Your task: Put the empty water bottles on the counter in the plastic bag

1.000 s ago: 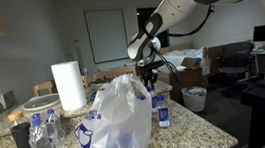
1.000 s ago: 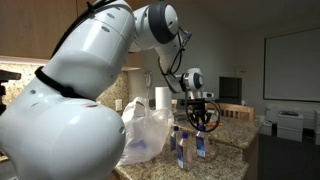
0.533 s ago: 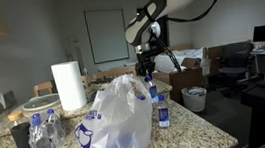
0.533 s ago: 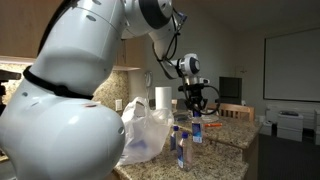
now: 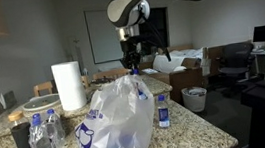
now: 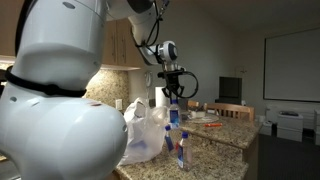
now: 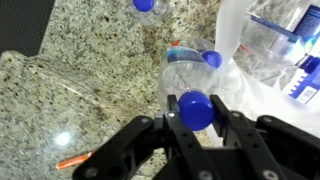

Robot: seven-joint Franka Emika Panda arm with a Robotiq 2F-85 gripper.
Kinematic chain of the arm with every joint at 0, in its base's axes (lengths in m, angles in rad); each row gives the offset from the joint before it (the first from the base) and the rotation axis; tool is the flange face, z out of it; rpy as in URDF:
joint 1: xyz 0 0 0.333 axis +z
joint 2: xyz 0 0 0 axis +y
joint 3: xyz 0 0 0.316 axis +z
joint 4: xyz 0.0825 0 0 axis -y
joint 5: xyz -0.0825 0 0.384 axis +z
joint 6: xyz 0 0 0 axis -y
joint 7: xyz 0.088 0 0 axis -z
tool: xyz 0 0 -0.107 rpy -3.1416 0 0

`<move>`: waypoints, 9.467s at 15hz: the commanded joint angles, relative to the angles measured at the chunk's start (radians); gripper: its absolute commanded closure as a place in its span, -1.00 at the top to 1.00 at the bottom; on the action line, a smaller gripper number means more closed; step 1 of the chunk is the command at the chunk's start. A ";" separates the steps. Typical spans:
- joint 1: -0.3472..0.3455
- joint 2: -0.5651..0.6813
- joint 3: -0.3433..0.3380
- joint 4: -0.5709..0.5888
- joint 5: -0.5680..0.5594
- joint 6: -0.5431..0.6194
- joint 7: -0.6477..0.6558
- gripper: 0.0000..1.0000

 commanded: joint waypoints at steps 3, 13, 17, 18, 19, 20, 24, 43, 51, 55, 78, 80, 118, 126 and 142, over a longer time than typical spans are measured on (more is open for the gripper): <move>0.078 -0.034 0.078 -0.024 -0.054 -0.002 0.023 -0.71; 0.178 -0.100 0.163 -0.047 -0.116 -0.012 0.159 -0.71; 0.170 -0.062 0.163 -0.005 -0.096 -0.064 0.138 -0.71; 0.162 -0.047 0.158 0.008 -0.086 -0.080 0.122 -0.71; 0.156 -0.039 0.153 0.015 -0.077 -0.096 0.106 0.20; 0.149 -0.030 0.148 0.019 -0.072 -0.102 0.093 0.23; 0.120 -0.031 0.125 -0.010 -0.059 -0.068 0.066 0.71; -0.182 0.072 -0.091 0.035 0.051 -0.172 -0.543 1.00; -0.185 0.306 -0.056 0.154 0.027 -0.173 -0.517 1.00; -0.165 0.317 -0.043 0.134 -0.031 -0.182 -0.527 1.00; -0.160 0.085 0.001 -0.207 -0.097 0.135 -0.630 1.00; -0.139 0.092 -0.009 -0.215 -0.133 0.113 -0.585 1.00; -0.095 0.011 0.022 -0.170 -0.086 -0.062 -0.546 -0.71; -0.012 0.002 0.087 -0.032 0.062 -0.143 -0.389 -0.70; 0.044 0.011 0.120 -0.064 0.211 -0.102 -0.269 -0.71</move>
